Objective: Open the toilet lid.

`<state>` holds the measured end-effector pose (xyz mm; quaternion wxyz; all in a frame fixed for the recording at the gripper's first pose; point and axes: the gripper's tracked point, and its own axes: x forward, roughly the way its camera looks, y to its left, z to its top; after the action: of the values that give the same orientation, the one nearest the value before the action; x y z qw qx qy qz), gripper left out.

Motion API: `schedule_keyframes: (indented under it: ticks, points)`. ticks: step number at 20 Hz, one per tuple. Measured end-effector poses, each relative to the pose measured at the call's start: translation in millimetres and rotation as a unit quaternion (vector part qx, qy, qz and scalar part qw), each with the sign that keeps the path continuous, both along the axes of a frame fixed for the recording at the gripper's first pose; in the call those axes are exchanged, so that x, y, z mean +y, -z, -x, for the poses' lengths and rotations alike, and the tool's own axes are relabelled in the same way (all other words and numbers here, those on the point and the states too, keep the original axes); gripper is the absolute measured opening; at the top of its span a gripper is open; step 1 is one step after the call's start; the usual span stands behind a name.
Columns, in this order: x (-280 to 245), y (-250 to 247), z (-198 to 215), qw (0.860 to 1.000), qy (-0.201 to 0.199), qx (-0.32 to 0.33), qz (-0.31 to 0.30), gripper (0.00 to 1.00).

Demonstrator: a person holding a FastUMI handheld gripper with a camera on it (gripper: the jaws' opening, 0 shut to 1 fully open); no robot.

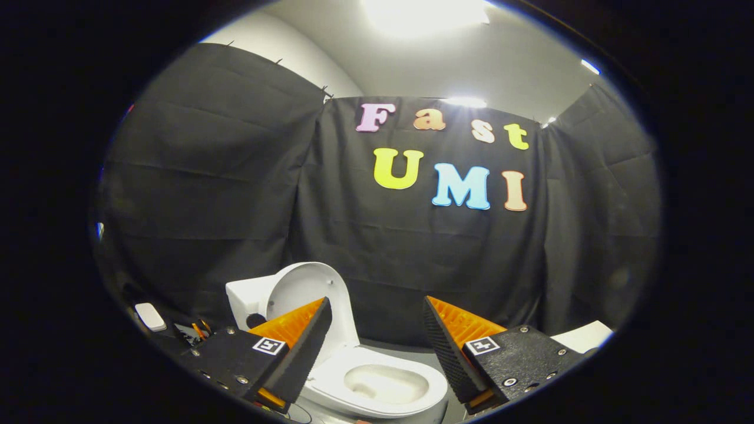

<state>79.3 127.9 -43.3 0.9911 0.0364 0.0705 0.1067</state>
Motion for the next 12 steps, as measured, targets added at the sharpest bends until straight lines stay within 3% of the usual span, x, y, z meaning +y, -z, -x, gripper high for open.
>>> schedule_keyframes:
  ticks: [5, 12]
  points:
    - [-69.9, -6.2, 10.3, 0.999, 0.031, -0.037, -0.02, 0.95]
    - [-126.6, 11.3, 42.6, 0.998, 0.059, -0.032, -0.018, 0.95]
